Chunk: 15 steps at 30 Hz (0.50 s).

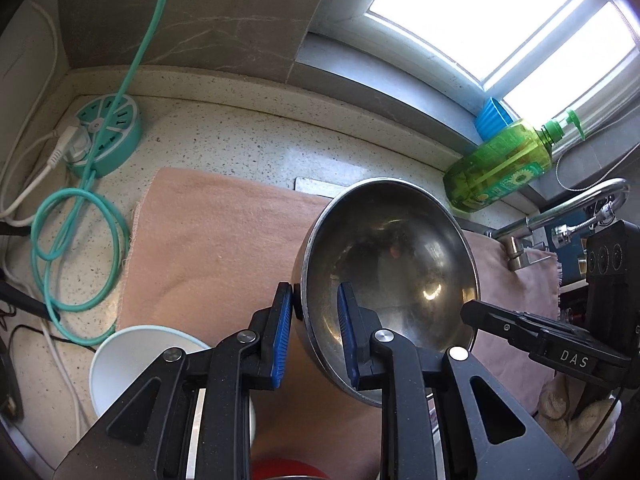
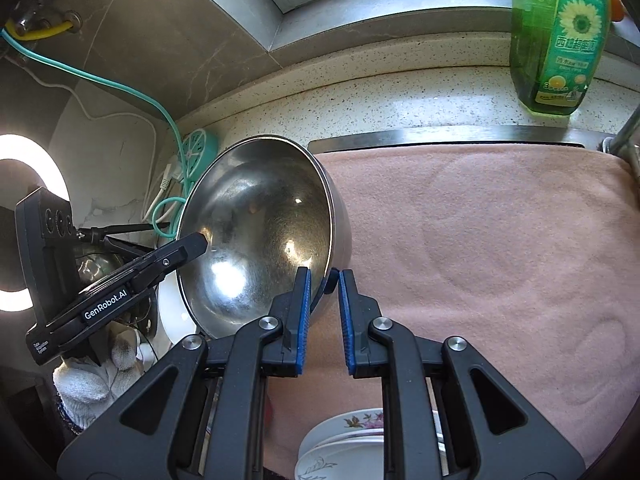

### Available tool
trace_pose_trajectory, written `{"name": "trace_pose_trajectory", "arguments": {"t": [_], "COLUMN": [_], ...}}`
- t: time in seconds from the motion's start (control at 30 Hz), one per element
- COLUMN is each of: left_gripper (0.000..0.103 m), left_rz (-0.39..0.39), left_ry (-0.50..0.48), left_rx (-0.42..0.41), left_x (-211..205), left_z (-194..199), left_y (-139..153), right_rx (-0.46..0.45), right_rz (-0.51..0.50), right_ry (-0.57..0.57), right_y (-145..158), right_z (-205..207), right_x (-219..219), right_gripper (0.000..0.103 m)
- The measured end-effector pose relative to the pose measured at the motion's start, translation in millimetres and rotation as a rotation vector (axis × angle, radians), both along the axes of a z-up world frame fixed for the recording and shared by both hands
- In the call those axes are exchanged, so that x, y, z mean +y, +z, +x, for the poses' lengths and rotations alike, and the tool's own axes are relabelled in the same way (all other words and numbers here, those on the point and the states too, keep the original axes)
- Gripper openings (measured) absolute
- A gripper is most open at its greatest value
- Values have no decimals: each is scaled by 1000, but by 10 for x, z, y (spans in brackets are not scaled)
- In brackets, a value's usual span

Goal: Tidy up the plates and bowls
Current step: 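Carry the steel bowl beside the plate stack, lower it, open gripper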

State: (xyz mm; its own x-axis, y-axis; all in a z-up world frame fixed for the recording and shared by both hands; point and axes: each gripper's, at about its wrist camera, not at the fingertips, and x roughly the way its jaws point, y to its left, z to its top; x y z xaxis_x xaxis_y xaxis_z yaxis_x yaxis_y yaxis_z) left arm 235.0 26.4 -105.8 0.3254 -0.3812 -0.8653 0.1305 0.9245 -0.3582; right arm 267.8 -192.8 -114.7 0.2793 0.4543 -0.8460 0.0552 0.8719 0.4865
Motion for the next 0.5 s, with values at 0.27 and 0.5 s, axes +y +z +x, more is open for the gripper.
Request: {"name": "trace_pose_trajectory", "arguments": {"t": [0.27,0.5], "left_gripper": [21,21], "left_rz": [-3,-25], "left_ry": [-60,-126], "left_rx": [-33,-37], "left_x": [-392,-811], "left_z": [-182,-359], "left_y": [154,197], "right_rx": [-16,-31], "right_rz": [0,-28], "right_ry": [-55,-95], "right_y": [142,273], "right_z": [-300,-647], "right_x": [-421,-878], "right_gripper": [14,14]}}
